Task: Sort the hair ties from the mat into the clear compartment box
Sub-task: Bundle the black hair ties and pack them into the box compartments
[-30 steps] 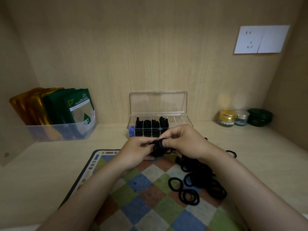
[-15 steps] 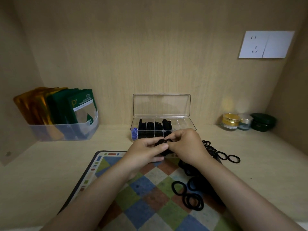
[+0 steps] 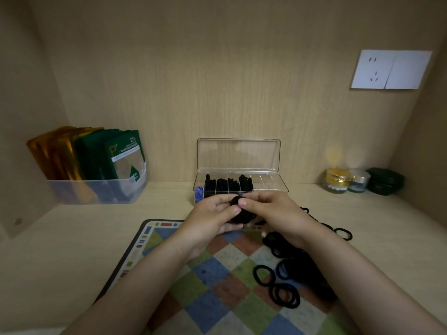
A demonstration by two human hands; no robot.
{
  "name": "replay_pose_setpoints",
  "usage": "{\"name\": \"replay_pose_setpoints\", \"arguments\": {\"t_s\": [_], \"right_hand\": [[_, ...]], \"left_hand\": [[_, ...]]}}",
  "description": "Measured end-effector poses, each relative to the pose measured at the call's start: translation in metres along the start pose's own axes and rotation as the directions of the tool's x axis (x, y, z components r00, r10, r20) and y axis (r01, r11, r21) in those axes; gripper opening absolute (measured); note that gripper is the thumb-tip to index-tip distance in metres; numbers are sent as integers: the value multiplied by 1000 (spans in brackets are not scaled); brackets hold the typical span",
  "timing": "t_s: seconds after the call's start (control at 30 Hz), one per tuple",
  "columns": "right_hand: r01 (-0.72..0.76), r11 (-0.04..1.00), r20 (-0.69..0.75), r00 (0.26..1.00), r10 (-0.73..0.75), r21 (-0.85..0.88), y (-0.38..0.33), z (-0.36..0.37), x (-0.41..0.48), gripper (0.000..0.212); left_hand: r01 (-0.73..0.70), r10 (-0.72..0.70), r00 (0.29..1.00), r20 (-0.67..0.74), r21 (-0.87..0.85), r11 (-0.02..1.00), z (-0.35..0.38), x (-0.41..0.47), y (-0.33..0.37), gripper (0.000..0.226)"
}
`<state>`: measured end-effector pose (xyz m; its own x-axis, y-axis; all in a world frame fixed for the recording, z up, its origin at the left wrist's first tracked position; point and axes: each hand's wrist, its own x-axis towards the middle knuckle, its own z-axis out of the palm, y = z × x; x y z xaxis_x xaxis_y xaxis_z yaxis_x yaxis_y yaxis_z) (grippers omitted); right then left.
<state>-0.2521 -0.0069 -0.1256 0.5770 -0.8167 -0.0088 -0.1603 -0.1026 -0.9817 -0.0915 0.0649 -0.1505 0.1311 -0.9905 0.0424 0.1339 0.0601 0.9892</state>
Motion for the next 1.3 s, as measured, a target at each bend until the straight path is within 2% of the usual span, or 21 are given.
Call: {"name": "replay_pose_setpoints", "arguments": {"t_s": [0.07, 0.2, 0.33, 0.5, 0.6, 0.67, 0.73, 0.8, 0.93, 1.03, 1.13, 1.17, 1.23, 1.3], "right_hand": [[-68, 997, 105, 992, 64, 43, -2, -3, -2, 20], [-117, 992, 107, 988, 112, 42, -4, -11, -3, 13], [-147, 985, 111, 984, 136, 94, -5, -17, -4, 17], [-135, 982, 42, 991, 130, 131, -13, -28, 1, 18], [-111, 989, -99, 988, 120, 97, -22, -39, 16, 24], [-90, 996, -242, 967, 84, -14, -28, -46, 31, 23], [-89, 986, -351, 936, 36, -138, -31, -52, 50, 24], [-108, 961, -400, 916, -3, -256, -30, -53, 67, 29], [-197, 821, -418, 907, -54, -535, -22, -49, 94, 24], [-213, 708, -388, 917, -92, -673, -20, -45, 102, 26], [-229, 598, -335, 940, -70, -768, -17, -40, 111, 22], [-238, 547, -320, 946, -59, -803, -16, -39, 116, 21], [-255, 426, -289, 957, -16, -868, -16, -35, 123, 17], [-262, 315, -267, 963, 27, -912, -18, -30, 126, 7]], "left_hand": [[-8, 9, 999, -36, 31, 999, 0, 1, -1, 25], [-31, 37, 991, -127, 47, 998, 3, 0, -2, 12], [-21, 27, 996, -84, 65, 998, 9, 3, 2, 20], [-45, 31, 998, 51, 311, 949, 13, 14, 19, 25], [-141, 112, 990, 87, 578, 804, 9, 38, 34, 30], [-175, 215, 976, 36, 717, 675, 8, 58, 40, 33], [-154, 301, 953, -29, 810, 566, 7, 77, 42, 34], [-162, 324, 946, -3, 861, 482, 7, 92, 38, 35], [-195, 190, 972, 136, 920, 341, 6, 106, 21, 44], [-242, 221, 958, 184, 932, 269, 0, 110, 13, 39], [-257, 172, 956, 236, 960, 109, -4, 112, 10, 43], [-254, 153, 959, 240, 963, 84, -5, 112, 9, 46], [-259, 159, 958, 241, 960, 104, -6, 112, 7, 48], [-285, 226, 944, 241, 940, 187, -7, 110, 6, 47]]}}
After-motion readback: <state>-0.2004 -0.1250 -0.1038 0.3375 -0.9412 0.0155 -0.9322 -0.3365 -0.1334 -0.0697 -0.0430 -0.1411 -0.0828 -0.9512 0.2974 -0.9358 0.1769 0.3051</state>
